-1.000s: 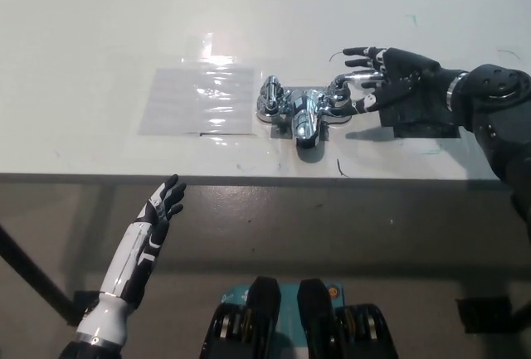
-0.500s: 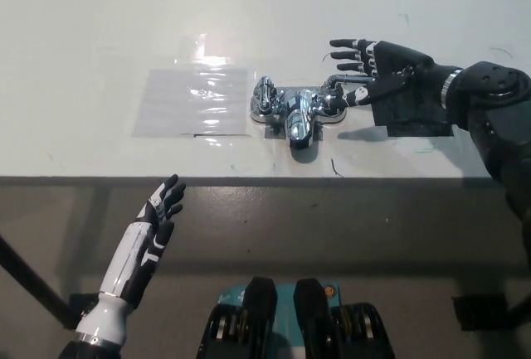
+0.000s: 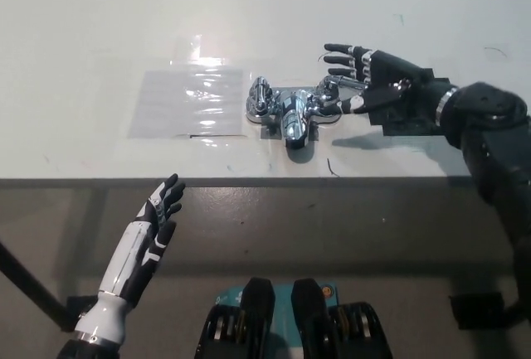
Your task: The faucet is at the center of the desk and the robot turn off the faucet by turning the right faucet handle using the right hand
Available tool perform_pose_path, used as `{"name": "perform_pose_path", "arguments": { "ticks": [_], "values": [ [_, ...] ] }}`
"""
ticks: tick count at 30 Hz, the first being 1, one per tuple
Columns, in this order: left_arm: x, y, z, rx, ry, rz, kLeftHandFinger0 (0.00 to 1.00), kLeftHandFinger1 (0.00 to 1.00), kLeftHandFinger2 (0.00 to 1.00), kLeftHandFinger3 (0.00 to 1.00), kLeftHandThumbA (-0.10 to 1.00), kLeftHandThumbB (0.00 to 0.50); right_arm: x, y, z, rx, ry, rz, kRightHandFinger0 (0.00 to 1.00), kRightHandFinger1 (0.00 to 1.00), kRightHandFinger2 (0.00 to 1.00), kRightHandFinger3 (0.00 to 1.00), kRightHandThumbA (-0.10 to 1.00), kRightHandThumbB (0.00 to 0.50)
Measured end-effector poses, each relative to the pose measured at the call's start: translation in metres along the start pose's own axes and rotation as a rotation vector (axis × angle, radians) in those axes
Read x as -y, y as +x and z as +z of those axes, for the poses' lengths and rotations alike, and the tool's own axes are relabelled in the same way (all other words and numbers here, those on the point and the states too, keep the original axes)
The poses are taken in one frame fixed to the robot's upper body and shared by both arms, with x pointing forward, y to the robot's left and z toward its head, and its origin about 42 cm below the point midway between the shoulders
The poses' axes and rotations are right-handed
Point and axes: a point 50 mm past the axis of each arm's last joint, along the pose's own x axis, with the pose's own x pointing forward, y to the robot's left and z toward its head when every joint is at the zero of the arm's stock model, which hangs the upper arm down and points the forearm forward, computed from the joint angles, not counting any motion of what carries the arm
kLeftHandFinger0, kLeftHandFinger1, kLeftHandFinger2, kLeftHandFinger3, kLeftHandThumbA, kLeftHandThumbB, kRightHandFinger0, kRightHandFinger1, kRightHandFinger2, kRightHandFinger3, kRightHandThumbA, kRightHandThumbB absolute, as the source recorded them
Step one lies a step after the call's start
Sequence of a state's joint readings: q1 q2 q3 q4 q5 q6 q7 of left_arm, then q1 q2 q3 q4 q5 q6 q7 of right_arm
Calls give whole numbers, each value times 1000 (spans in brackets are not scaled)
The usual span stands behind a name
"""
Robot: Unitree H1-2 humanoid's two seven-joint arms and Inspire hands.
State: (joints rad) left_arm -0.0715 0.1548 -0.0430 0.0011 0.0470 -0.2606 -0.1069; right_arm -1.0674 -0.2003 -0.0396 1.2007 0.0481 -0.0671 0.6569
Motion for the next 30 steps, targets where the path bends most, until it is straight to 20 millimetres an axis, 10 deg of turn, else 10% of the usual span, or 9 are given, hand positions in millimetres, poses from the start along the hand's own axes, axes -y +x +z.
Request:
{"name": "perform_pose_path", "arguments": {
  "ticks": [15, 24, 30],
  "values": [
    [0, 1, 0, -1, 12, -4, 1000, 1000, 1000, 1000, 919, 245, -56, -16, -25, 189, 81, -244, 1000, 1000, 1000, 1000, 1000, 342],
    [0, 1, 0, -2, 15, -4, 1000, 1000, 1000, 1000, 922, 252, -105, -16, -20, 231, 103, -444, 1000, 1000, 1000, 1000, 1000, 149],
    [0, 1, 0, -3, 15, -4, 1000, 1000, 1000, 1000, 924, 244, -127, -9, -14, 234, 79, -552, 1000, 1000, 1000, 1000, 1000, 140]
  ]
}}
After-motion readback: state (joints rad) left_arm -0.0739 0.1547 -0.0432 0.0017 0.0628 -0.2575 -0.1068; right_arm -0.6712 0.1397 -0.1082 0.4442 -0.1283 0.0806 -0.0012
